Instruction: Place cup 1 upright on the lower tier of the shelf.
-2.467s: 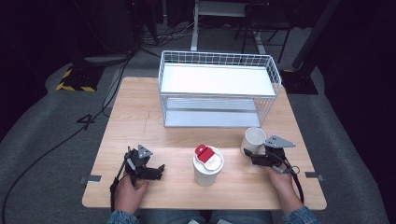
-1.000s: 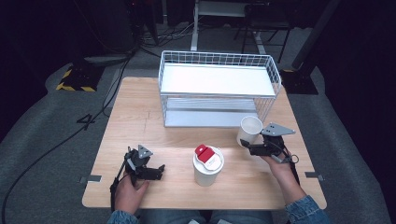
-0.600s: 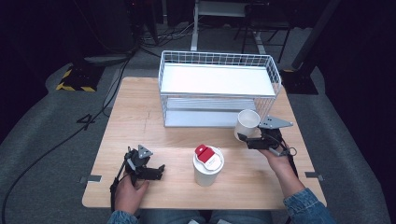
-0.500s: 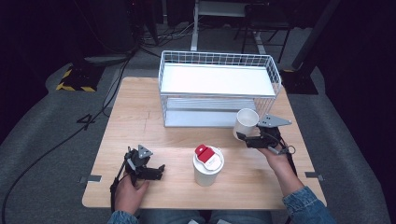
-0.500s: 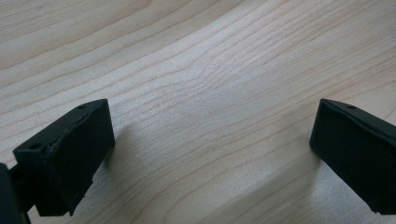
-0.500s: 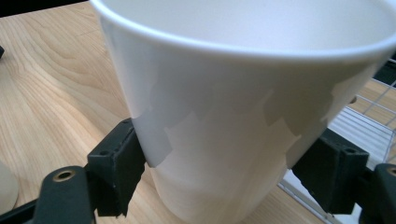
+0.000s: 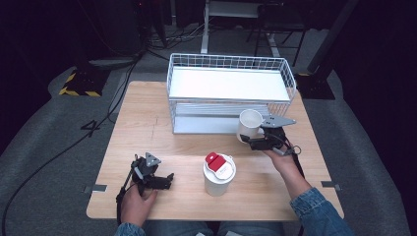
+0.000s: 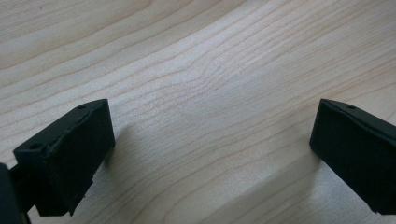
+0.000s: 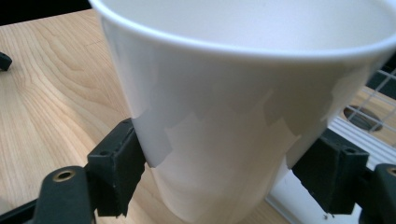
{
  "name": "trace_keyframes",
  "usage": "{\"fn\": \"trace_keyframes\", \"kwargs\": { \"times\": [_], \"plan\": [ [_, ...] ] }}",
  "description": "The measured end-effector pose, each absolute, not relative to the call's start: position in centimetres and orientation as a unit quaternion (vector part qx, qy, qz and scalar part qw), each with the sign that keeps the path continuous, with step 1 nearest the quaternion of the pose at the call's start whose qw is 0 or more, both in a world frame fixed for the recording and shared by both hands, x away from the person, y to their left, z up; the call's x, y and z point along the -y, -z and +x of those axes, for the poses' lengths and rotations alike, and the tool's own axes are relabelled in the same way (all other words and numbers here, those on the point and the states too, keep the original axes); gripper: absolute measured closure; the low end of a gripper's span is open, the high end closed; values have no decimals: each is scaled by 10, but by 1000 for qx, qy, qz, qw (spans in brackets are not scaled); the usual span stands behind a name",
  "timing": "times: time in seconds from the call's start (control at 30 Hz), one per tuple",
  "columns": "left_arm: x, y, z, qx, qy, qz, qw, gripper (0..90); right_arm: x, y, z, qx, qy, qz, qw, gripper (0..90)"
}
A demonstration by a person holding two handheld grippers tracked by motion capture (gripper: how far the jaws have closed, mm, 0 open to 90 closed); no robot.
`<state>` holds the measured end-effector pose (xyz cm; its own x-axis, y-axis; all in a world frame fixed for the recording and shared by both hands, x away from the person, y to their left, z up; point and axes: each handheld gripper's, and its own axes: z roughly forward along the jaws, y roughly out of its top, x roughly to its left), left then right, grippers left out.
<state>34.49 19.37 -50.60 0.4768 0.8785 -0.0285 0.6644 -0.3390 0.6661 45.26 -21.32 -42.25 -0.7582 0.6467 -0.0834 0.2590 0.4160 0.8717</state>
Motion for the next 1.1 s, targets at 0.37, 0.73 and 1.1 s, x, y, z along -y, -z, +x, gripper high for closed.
{"fn": "trace_keyframes", "kwargs": {
  "times": [0.37, 0.73, 1.1],
  "plan": [
    [-194, 506, 345, -482, -171, 800, 313, 4, 189, 424, 470, -821, -460, 271, 201, 230],
    [-194, 506, 345, -482, -171, 800, 314, 4, 178, 432, 486, -816, -461, 282, 204, 230],
    [-194, 506, 345, -482, -171, 800, 314, 4, 167, 446, 501, -813, -458, 279, 227, 230]
  ]
}}
